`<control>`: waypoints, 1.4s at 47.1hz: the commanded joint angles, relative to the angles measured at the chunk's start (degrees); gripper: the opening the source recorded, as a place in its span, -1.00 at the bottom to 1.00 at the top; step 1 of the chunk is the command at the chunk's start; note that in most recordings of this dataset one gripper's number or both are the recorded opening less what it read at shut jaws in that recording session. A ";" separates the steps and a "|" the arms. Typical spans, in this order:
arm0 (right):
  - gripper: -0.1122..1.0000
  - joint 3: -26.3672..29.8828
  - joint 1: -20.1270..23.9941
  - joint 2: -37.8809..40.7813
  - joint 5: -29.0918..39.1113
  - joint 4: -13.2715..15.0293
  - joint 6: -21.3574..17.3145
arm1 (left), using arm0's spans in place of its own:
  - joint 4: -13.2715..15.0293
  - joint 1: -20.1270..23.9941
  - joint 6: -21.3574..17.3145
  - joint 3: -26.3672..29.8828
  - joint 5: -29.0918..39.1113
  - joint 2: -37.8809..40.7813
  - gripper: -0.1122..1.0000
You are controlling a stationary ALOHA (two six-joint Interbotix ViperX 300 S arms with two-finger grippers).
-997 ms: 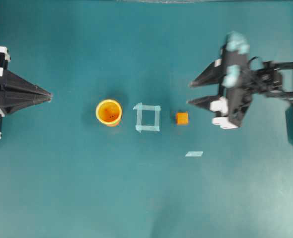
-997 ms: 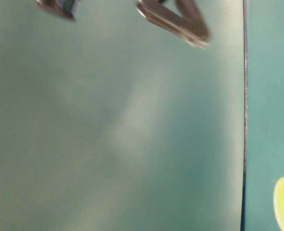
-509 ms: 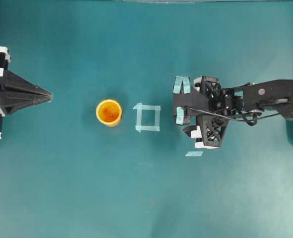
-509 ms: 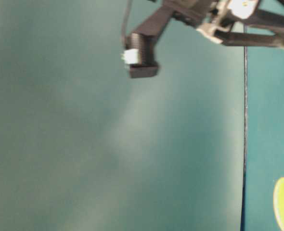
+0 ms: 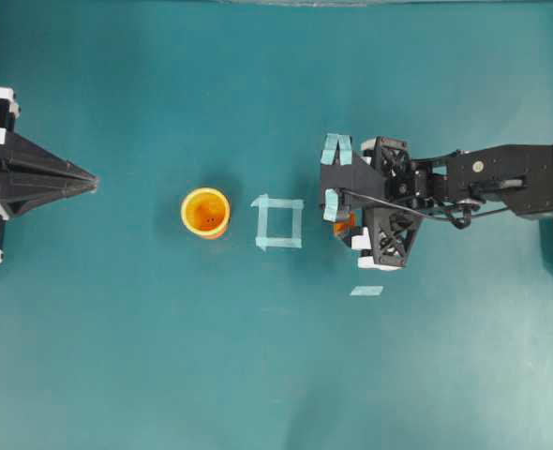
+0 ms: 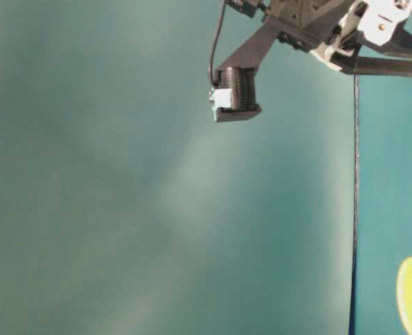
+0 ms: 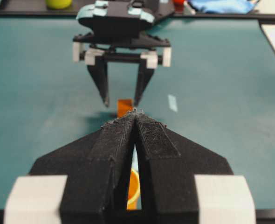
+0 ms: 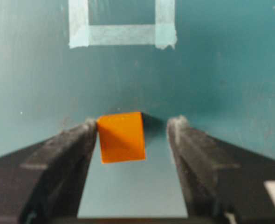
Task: Move the block backward with right arm.
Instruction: 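Close the right gripper on the orange cube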
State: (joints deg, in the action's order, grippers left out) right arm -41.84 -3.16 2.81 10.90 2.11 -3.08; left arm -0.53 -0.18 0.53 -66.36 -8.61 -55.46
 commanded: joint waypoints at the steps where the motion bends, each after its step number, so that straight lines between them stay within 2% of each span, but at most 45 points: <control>1: 0.36 0.44 0.00 -0.09 -0.70 -0.18 -0.44 | -0.09 0.00 0.00 1.58 -0.26 0.09 -0.79; 17: 0.32 0.26 0.00 0.62 -2.20 -0.18 -0.62 | -0.09 0.09 0.00 1.49 -0.26 0.09 -0.79; 22: 0.19 -0.09 0.00 0.62 -2.20 -0.44 -0.70 | -0.09 0.09 0.00 1.49 -0.26 0.09 -0.79; 27: -0.02 -0.18 0.09 0.53 -2.20 -0.53 -0.62 | -0.09 0.09 0.00 1.49 -0.26 0.09 -0.79; 30: -0.06 0.18 0.18 0.53 -2.11 -0.53 -0.70 | -0.09 0.00 0.00 1.58 -0.09 0.18 -0.79; 41: -0.07 3.25 1.05 -1.49 0.00 -0.62 -0.70 | -0.09 0.09 0.00 1.58 0.62 0.09 -0.79; 66: -0.07 7.65 1.05 -8.53 12.22 -0.53 -0.62 | -0.09 0.09 -0.09 1.58 0.62 0.09 -0.79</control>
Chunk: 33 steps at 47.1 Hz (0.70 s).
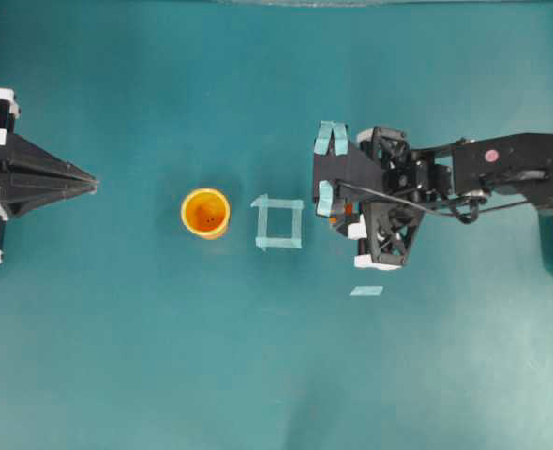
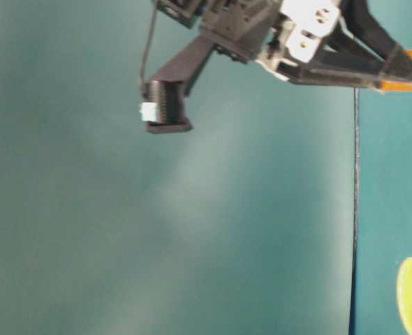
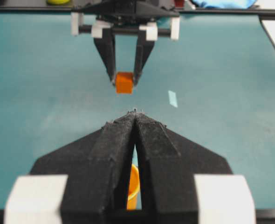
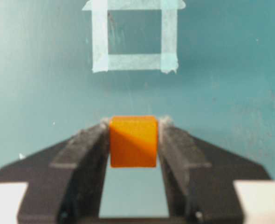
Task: Move the block backward with right arm.
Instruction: 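Close the right gripper on the orange cube, then lift the cube and carry it backward toward the far table edge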
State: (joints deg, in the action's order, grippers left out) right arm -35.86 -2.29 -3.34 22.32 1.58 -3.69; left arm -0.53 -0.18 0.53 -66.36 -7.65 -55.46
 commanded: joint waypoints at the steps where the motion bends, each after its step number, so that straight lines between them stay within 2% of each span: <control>1: -0.07 1.85 0.18 -2.64 1.14 0.00 0.00 | 0.00 0.09 -0.09 1.58 -0.35 0.09 -0.79; 21: -0.07 6.15 -0.62 -4.66 8.96 0.09 0.00 | -0.09 0.09 -0.09 1.58 -0.35 0.09 -0.79; 33: -0.07 8.61 -6.86 -4.66 10.55 0.18 0.09 | -0.09 0.09 -0.09 1.58 -0.26 0.09 -0.79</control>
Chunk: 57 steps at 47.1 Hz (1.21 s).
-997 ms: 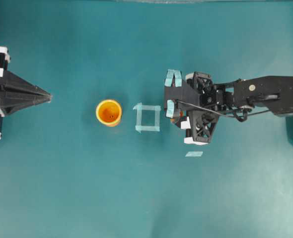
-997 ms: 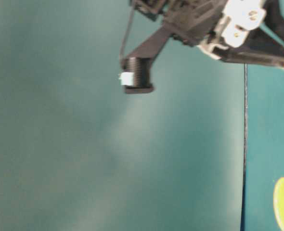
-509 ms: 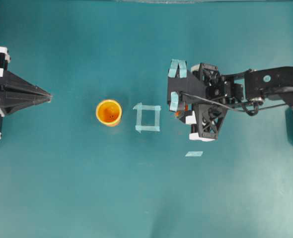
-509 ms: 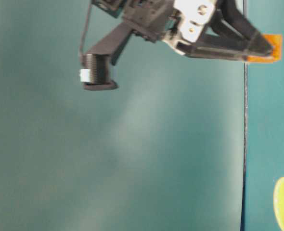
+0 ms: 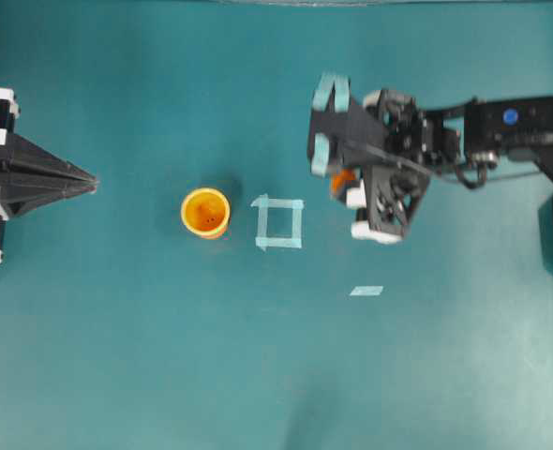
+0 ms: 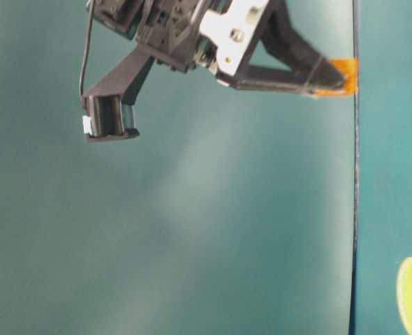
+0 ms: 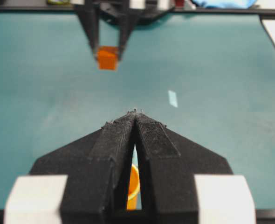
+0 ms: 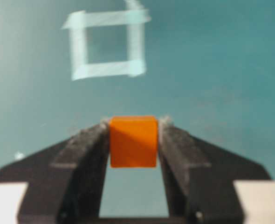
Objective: Move the block backward with right arm.
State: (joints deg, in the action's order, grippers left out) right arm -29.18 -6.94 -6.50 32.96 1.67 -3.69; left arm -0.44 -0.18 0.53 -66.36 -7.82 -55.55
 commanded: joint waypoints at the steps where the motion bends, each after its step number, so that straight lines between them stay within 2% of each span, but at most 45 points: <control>1: -0.07 2.11 -2.90 -1.49 -0.09 0.18 0.09 | -0.18 0.09 -0.09 1.58 0.00 0.18 -0.79; 18: -0.07 5.80 -14.59 0.00 -0.09 0.18 0.35 | -0.18 0.09 -0.09 1.58 1.67 0.18 -0.79; 28: -0.07 10.02 -21.45 2.46 0.26 0.18 0.35 | -0.18 0.09 -0.09 1.58 1.67 0.18 -0.79; 36: -0.07 13.10 -25.31 4.22 1.67 0.18 0.00 | -0.18 0.00 -0.09 1.58 1.67 0.18 -0.79; 43: -0.07 13.89 -27.33 4.48 2.20 -0.26 -0.88 | -0.18 0.09 -0.09 1.58 1.67 -0.09 -0.79; 49: -0.07 14.33 -27.86 4.57 2.02 -0.18 -2.46 | -0.18 0.09 -0.09 1.76 2.02 -0.70 -0.79; 57: -0.07 14.33 -28.04 4.48 2.11 -0.09 -2.72 | -0.18 0.09 -0.09 1.85 2.90 -1.58 -0.79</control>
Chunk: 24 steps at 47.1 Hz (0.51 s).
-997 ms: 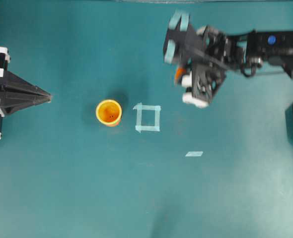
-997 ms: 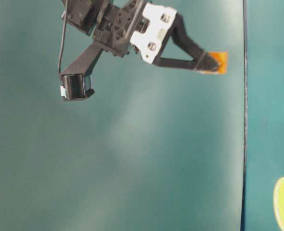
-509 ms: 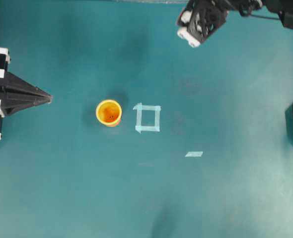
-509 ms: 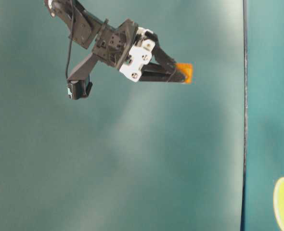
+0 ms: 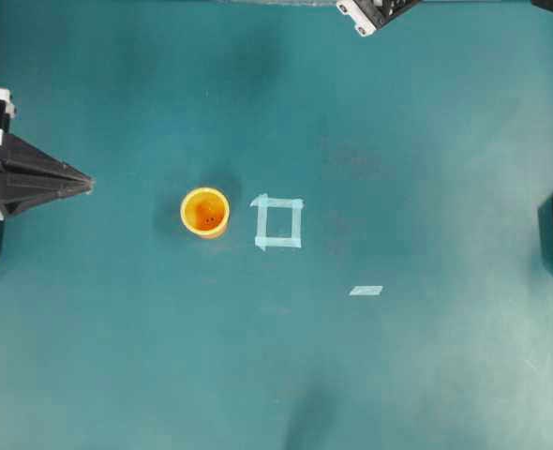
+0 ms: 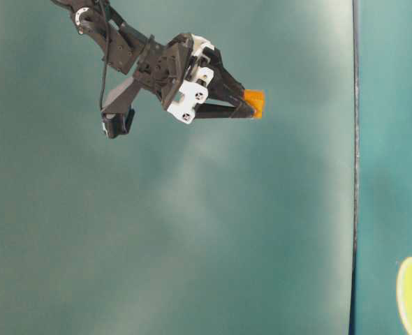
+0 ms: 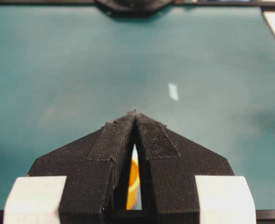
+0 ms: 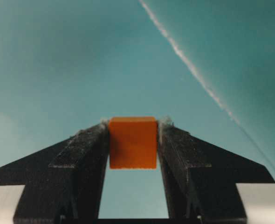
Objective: Move the block backward with right arm.
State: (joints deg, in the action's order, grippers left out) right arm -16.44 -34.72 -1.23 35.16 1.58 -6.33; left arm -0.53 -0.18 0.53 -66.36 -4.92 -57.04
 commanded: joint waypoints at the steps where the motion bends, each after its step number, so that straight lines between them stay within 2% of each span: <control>1: -0.07 1.58 -0.26 -0.70 -0.09 0.00 -0.09 | -0.09 0.09 -0.09 1.85 0.09 -0.18 -0.79; 24: -0.07 1.49 -0.26 -0.79 0.00 0.00 -0.18 | -0.09 0.00 -0.09 1.93 0.97 -0.62 -0.79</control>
State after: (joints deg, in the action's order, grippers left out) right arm -16.44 -35.07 -1.23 35.33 1.58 -6.42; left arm -0.53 -0.18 0.53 -66.18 -3.69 -57.92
